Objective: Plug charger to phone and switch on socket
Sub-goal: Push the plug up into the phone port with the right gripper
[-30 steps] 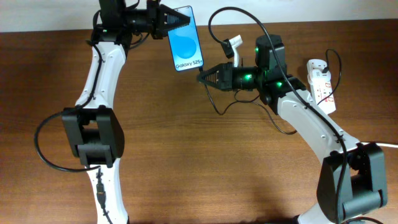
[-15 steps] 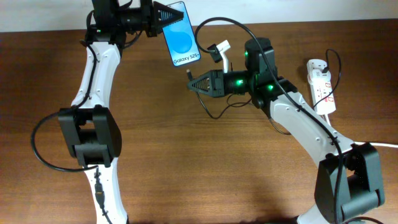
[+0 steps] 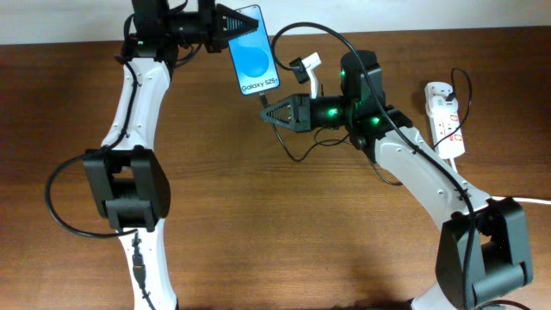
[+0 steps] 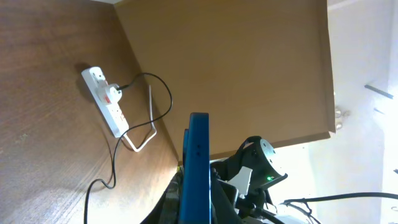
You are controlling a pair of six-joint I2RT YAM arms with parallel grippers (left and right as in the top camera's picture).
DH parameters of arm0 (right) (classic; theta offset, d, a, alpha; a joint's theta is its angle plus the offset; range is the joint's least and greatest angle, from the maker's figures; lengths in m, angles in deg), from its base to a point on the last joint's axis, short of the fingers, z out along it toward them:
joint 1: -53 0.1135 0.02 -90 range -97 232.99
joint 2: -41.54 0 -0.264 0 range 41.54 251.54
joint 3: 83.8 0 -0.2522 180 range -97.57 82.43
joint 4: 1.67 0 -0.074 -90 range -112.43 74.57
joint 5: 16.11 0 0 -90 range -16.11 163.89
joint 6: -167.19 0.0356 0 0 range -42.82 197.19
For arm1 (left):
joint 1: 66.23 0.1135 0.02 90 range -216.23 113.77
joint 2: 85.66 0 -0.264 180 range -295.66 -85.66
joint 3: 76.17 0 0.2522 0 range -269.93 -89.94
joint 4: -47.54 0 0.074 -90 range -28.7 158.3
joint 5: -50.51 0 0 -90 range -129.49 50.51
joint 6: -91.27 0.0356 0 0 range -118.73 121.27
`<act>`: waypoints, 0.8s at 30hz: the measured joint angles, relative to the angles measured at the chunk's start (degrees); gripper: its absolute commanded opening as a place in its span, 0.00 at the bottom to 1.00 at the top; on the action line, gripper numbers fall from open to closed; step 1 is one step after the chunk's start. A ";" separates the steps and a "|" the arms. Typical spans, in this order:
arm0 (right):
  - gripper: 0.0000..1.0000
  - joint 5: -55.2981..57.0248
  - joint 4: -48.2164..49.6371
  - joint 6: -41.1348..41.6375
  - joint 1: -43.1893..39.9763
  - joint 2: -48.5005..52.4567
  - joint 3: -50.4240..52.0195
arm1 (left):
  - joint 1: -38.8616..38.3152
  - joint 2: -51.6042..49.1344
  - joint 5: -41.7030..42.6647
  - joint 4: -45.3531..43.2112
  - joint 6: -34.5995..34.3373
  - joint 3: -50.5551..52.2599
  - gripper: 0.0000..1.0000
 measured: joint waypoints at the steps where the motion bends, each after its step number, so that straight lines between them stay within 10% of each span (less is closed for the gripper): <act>1: 0.04 0.00 0.15 0.13 0.00 0.00 0.00 | -0.35 0.00 0.02 0.00 0.00 0.00 0.00; 24: 0.04 -2.62 0.61 0.55 -0.02 0.02 0.00 | 0.26 0.00 1.14 -0.02 0.24 0.00 0.00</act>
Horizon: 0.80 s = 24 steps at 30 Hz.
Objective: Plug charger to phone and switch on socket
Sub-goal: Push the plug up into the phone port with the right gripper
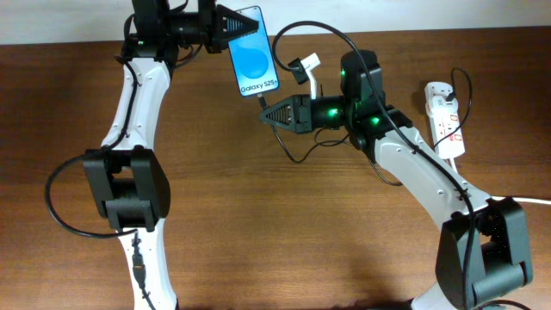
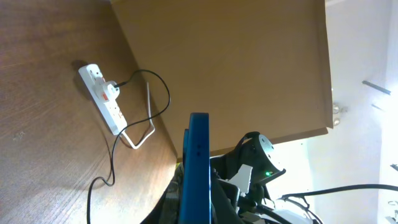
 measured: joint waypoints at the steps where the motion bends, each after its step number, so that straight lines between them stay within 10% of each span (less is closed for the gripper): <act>1: 0.04 -0.02 0.00 0.04 -0.15 0.00 0.00 | 0.00 0.00 0.17 0.00 0.00 0.00 0.00; 24: 0.04 -0.85 3.15 4.55 -0.48 0.17 0.46 | -3.28 0.00 -2.99 -0.07 0.50 0.00 0.00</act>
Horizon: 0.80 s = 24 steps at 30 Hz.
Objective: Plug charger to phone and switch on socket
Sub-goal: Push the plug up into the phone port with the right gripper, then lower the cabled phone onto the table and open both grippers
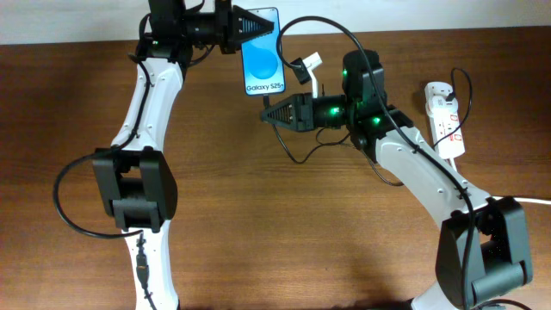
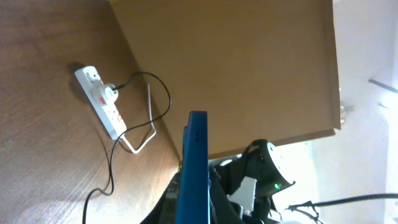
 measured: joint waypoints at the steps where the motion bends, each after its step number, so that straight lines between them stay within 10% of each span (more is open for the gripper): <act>1: 0.04 0.02 1.53 0.94 0.13 0.11 0.20 | 0.00 0.00 -0.31 0.00 -0.35 -0.15 0.00; 24: 0.04 2.36 3.15 6.12 -0.79 0.96 0.72 | 1.90 0.00 -4.02 11.30 8.31 -1.07 0.00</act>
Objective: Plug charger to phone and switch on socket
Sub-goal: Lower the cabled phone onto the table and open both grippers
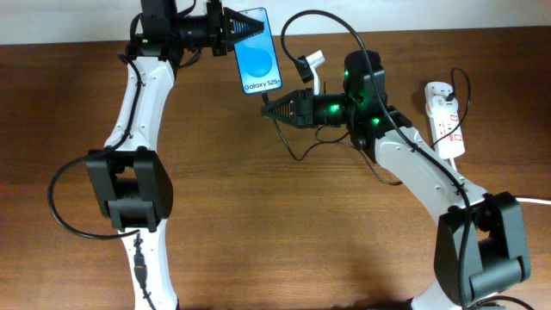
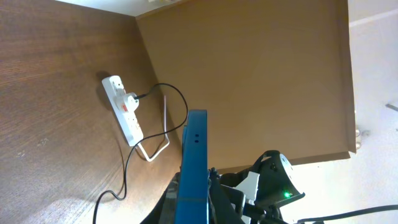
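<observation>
A blue phone (image 1: 258,53) marked Galaxy S25 is held up above the table's far side, screen to the overhead camera, with my left gripper (image 1: 244,26) shut on its top end. The left wrist view has the phone (image 2: 194,162) edge-on between that gripper's fingers (image 2: 219,200). My right gripper (image 1: 269,109) sits just below the phone's bottom edge, shut on the end of the black charger cable (image 1: 297,155). The plug tip itself is too small to make out. The white power strip (image 1: 446,116) lies at the right with a plug in it.
The black cable loops over and under my right arm (image 1: 405,155) and runs off to the power strip (image 2: 126,116). A white block (image 1: 310,62) hangs on the cable loop by the right wrist. The wooden table's far edge (image 1: 413,28) runs just behind the phone.
The left arm has shifted a little to the left with the phone. My right gripper has come up slightly closer to the phone's bottom edge.
At the two oldest moments my left gripper held the phone upright and my right gripper held the cable end just below it. Then the phone stood a little further right. Now it is back left, with the right gripper close under its bottom edge.
</observation>
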You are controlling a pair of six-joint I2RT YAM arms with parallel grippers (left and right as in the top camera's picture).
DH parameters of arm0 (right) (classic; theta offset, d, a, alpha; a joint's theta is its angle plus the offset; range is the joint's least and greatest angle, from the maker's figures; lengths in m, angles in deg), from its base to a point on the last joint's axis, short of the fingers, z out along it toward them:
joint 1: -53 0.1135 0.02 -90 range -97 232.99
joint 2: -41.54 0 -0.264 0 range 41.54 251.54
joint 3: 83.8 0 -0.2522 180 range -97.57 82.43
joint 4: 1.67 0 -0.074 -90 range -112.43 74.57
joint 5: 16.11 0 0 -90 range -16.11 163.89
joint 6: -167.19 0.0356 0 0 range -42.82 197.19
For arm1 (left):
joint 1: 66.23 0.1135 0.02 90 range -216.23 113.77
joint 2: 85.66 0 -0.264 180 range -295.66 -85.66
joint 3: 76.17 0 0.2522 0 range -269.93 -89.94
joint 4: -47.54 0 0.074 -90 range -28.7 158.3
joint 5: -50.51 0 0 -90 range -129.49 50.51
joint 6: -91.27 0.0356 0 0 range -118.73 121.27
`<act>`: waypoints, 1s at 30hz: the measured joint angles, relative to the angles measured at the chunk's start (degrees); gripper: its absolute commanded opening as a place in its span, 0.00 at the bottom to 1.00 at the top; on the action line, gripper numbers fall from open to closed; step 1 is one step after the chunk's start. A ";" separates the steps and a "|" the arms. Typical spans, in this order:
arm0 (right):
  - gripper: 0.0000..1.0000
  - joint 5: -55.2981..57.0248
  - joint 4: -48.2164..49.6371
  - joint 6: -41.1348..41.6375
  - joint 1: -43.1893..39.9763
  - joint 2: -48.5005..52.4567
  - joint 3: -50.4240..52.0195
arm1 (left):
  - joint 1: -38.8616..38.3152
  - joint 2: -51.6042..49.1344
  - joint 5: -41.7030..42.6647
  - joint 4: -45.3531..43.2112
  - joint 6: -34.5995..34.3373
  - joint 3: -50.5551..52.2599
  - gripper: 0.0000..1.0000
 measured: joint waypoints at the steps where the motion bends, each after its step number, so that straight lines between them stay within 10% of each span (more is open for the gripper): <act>1: 0.04 0.11 0.02 0.33 0.00 0.00 0.04 | 0.00 0.00 0.02 0.00 0.17 0.00 0.00; 18: 0.39 7.26 -20.15 -11.67 -6.32 -0.11 -1.40 | -0.44 -0.72 4.13 7.19 9.25 0.24 0.00; 22: 0.40 14.03 -28.65 -16.13 -10.12 -0.11 -1.55 | -0.17 -3.10 -10.80 28.52 22.53 0.44 0.00; 30: 0.43 21.46 -30.67 -18.03 -10.12 -0.11 -1.55 | -2.23 -4.02 -37.07 42.53 35.80 0.55 0.00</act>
